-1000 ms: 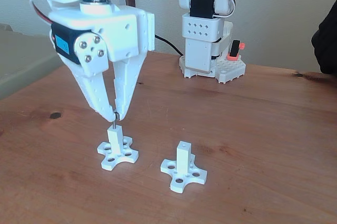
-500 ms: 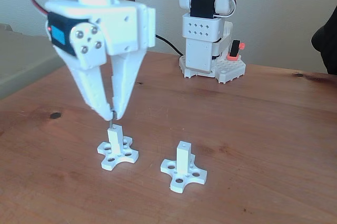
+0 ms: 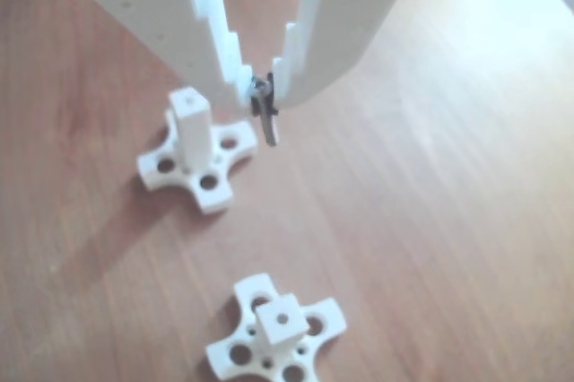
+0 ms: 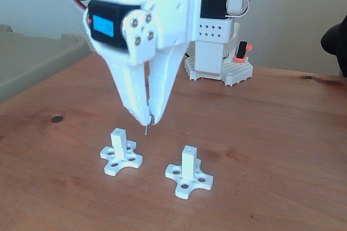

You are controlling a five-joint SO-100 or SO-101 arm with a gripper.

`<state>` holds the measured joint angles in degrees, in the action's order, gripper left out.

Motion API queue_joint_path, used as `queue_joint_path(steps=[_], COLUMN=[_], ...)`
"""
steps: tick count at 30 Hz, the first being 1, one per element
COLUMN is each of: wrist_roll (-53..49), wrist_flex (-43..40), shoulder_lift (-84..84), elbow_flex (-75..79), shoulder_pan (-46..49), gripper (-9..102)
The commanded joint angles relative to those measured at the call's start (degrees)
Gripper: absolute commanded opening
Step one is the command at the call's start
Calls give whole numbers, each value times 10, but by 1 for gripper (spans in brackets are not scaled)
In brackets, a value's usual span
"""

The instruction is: Grab the screw and set it in the hole.

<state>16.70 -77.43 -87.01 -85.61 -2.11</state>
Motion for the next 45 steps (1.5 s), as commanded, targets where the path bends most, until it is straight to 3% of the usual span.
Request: queue_joint_path(steps=[1,45], wrist_roll=[4,26], wrist_flex=[-1,26], shoulder_lift=[-65,-69], elbow_flex=[14,-61], shoulder_pan=[-18,-81], gripper=[-4,-4])
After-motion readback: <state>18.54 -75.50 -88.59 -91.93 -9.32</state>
